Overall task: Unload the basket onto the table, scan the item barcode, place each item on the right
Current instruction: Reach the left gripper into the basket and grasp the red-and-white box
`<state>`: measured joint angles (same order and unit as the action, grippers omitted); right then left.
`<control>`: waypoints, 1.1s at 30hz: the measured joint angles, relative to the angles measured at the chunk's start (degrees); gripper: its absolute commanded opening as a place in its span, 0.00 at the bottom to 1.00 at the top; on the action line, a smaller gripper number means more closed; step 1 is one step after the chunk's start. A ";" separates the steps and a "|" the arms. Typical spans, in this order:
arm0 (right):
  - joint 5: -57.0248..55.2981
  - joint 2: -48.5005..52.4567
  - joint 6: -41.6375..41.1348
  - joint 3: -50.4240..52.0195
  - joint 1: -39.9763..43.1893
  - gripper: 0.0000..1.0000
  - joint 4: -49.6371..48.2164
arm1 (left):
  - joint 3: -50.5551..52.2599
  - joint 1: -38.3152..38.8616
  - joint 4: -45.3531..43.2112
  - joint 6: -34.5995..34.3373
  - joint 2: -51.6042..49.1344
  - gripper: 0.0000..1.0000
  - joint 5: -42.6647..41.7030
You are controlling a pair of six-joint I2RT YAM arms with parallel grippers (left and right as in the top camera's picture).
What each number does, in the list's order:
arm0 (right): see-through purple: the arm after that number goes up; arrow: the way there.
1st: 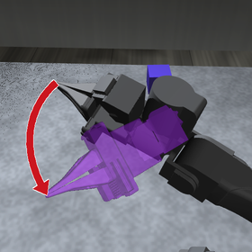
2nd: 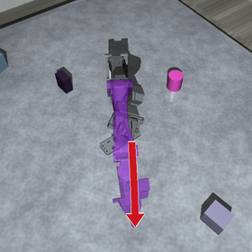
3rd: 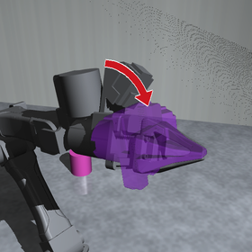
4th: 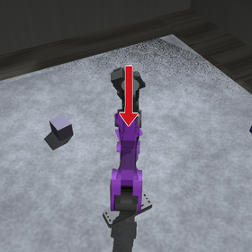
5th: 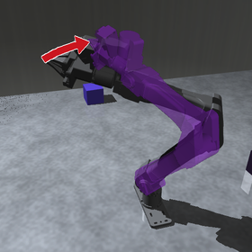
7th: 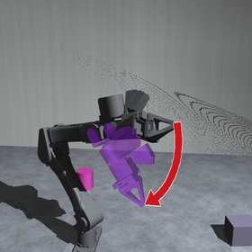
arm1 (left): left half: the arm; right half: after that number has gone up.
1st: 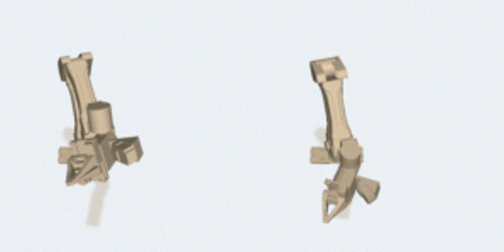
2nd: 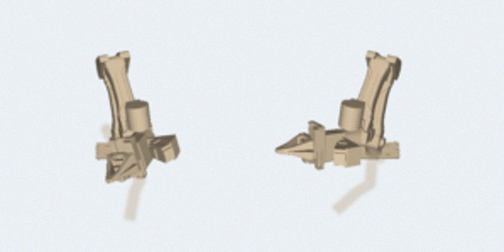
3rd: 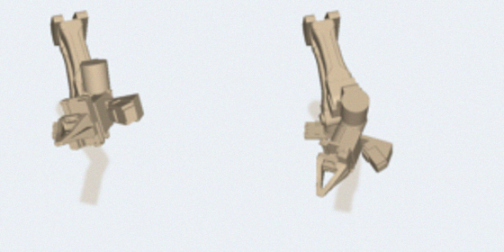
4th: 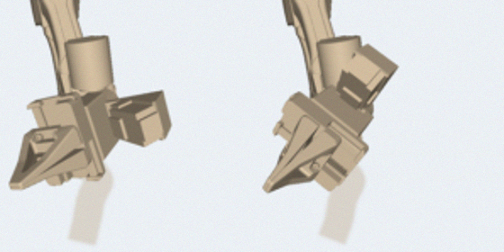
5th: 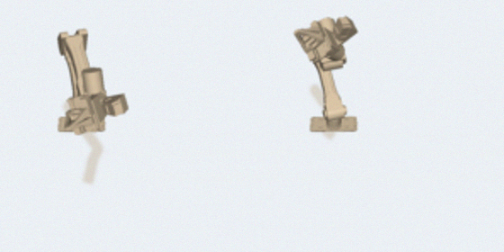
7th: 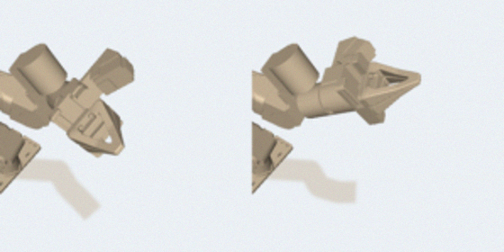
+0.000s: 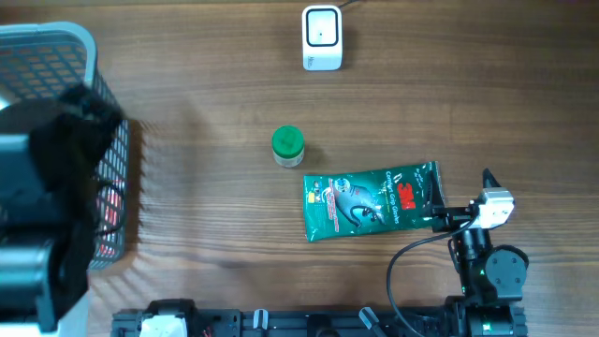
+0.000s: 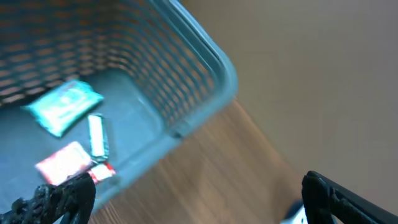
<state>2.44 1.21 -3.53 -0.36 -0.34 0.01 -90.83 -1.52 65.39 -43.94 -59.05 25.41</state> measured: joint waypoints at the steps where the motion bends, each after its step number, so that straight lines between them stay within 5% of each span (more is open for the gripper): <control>1: -0.02 0.00 0.00 0.00 0.00 1.00 0.00 | 0.00 -2.12 0.02 -0.59 0.92 1.00 0.04; 14: 0.00 0.00 0.00 0.00 0.00 1.00 0.02 | 0.00 -24.63 0.96 -2.51 -5.38 1.00 -3.76; 33: 0.00 0.00 0.00 0.00 0.00 1.00 0.02 | 0.50 -37.51 6.38 -7.02 -34.03 1.00 -19.52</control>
<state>2.44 1.21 -3.53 -0.36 -0.34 0.03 -90.32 -39.03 71.77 -50.96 -93.08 5.89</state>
